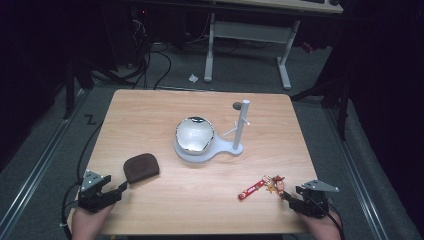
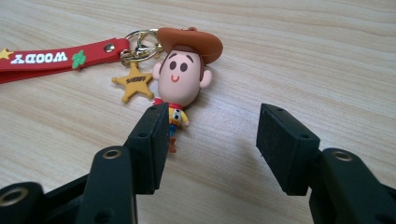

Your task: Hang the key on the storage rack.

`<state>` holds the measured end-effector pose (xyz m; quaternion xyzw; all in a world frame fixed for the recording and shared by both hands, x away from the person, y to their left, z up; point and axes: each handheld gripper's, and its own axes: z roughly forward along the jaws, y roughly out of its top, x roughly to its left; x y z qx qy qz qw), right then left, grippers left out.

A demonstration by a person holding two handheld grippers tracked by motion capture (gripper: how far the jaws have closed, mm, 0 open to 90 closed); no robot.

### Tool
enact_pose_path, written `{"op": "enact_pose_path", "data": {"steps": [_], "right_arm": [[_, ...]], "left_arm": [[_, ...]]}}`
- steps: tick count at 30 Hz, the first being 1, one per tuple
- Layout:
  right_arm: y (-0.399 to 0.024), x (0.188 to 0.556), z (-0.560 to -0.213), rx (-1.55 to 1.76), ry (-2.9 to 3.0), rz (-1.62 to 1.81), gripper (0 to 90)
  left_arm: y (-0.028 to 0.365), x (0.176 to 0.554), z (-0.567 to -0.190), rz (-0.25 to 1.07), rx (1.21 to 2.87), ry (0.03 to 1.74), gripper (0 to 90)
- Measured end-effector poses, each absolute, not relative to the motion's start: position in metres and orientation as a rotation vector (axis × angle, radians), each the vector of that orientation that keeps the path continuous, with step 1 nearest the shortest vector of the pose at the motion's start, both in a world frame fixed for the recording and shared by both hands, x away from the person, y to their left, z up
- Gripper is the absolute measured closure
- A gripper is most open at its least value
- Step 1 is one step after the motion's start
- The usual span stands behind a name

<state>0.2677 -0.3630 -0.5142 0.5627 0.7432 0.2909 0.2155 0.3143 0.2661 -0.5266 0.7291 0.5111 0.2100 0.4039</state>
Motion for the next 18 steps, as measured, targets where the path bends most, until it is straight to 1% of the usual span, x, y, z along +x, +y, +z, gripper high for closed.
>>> {"op": "enact_pose_path", "data": {"steps": [8,13,18], "right_arm": [[-0.363,0.268,-0.511,1.582,2.085,0.775,43.8],[-0.362,0.27,-0.506,1.582,2.127,0.768,43.3],[-0.361,0.273,-0.501,1.577,2.169,0.745,43.0]], "left_arm": [[0.272,0.311,-0.526,0.519,1.818,1.303,32.0],[0.271,0.312,-0.527,0.517,1.833,1.302,32.1],[0.269,0.315,-0.525,0.513,1.814,1.294,32.0]]}}
